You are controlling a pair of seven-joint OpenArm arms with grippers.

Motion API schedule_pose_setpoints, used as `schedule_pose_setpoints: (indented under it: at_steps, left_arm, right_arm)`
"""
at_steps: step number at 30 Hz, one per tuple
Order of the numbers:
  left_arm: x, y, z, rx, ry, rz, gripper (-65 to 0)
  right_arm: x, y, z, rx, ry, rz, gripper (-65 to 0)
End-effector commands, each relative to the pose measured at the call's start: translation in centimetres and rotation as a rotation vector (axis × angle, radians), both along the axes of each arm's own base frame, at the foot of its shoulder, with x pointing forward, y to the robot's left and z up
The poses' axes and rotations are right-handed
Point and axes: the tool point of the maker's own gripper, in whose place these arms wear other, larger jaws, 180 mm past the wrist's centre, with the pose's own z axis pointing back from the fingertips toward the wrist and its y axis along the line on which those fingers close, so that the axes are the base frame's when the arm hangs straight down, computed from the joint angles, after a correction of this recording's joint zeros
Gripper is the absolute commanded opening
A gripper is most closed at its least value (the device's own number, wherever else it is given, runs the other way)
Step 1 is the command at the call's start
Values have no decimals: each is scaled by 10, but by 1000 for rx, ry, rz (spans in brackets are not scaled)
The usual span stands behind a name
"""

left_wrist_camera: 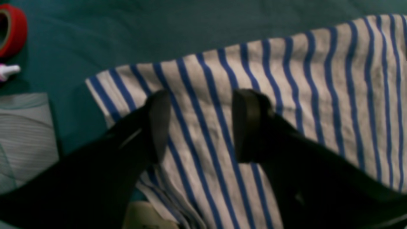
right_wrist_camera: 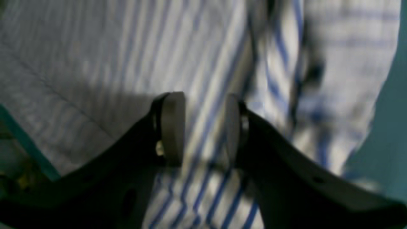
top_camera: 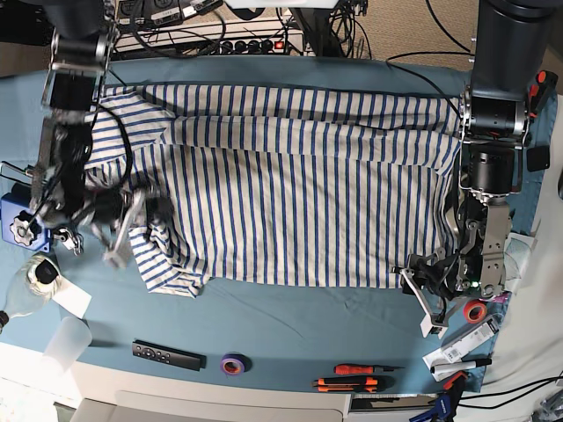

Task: Fold the T-shirt properly
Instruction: 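Hold the hem corners with both grippers and adjust the grip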

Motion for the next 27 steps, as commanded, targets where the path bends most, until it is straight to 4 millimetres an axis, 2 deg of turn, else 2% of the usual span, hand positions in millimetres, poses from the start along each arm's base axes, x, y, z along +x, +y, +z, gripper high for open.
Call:
schedule_pose_setpoints:
  at_steps: [1, 4, 8, 11, 19, 22, 27]
  left_arm:
    - [18, 1, 27, -8, -75, 1, -341]
    - [18, 1, 27, -8, -74, 1, -341]
    - [18, 0, 27, -10, -75, 0, -341]
    - [18, 0, 27, -10, -75, 1, -341]
    - [18, -2, 27, -20, -75, -7, -341]
    - [17, -4, 28, -37, -74, -7, -341]
    - [16, -4, 27, -36, -67, -8, -341]
  right_arm:
    - [18, -5, 28, -3, -84, -4, -432]
    - [31, -7, 44, -27, -132, 1, -432]
    - [49, -24, 47, -109, -220, -65, -433]
    - [62, -40, 40, -128, -253, -159, -432]
    - [90, -56, 29, -157, -331, -248, -427]
    - [101, -59, 18, -141, -317, -283, -399]
    - [115, -63, -3, -101, -308, -339, -399]
